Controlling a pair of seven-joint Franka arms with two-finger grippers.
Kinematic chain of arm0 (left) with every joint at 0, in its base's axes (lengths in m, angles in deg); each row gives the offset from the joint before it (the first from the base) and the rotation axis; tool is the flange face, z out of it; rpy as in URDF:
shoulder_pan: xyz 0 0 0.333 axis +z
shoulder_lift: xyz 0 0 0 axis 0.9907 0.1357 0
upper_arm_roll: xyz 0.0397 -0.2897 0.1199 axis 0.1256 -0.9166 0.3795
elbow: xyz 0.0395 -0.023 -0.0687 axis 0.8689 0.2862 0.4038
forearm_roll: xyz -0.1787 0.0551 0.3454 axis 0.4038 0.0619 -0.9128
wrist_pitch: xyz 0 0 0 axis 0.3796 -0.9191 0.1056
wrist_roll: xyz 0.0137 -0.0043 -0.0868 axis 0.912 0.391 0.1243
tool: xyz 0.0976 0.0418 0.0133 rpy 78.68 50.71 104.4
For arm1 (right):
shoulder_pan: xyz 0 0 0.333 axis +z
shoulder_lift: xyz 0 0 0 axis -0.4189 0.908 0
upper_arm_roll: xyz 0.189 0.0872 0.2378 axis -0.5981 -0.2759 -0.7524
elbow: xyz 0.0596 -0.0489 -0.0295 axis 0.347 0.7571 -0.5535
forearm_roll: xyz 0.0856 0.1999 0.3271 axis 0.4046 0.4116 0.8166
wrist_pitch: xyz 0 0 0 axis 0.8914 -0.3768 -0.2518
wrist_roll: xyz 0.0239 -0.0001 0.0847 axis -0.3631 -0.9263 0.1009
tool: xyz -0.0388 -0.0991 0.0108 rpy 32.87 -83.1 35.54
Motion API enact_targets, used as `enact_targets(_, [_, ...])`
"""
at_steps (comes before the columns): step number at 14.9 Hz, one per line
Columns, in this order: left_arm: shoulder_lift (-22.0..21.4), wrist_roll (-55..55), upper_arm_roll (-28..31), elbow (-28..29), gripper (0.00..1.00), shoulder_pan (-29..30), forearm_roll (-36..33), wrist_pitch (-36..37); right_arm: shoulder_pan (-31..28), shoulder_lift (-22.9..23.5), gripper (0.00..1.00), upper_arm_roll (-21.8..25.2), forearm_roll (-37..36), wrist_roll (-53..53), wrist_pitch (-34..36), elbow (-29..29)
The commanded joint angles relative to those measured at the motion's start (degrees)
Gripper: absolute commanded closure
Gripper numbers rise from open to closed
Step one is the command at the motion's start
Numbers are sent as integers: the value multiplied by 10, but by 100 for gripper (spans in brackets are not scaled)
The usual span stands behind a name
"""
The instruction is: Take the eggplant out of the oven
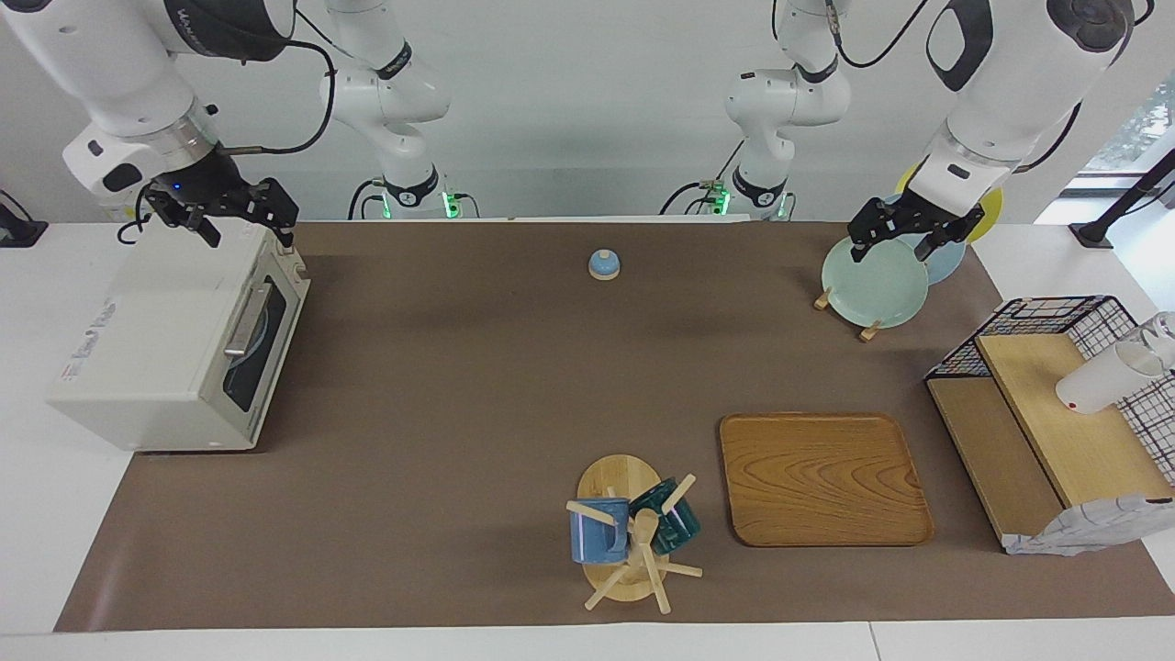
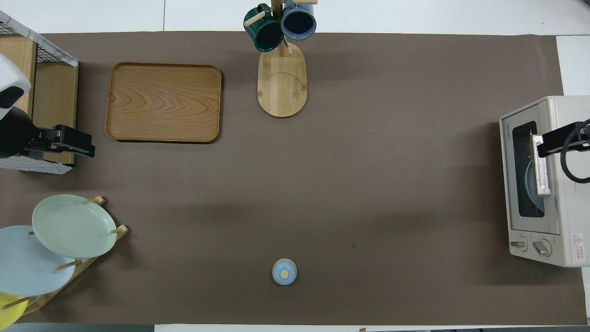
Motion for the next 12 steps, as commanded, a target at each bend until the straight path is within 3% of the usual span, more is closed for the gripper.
enact_targets(1, [-12, -1, 1, 12, 0, 2, 3, -8, -5, -4, 0, -3, 11, 8, -8, 2])
enact_targets(10, [-12, 0, 1, 12, 0, 2, 3, -8, -8, -7, 0, -3, 15, -12, -7, 8])
enact_targets(11, [-12, -1, 1, 12, 0, 2, 3, -8, -6, -8, 23, -2, 15, -14, -11, 10])
enact_targets(12, [-12, -1, 1, 12, 0, 2, 3, -8, -6, -8, 67, -3, 15, -13, -18, 12])
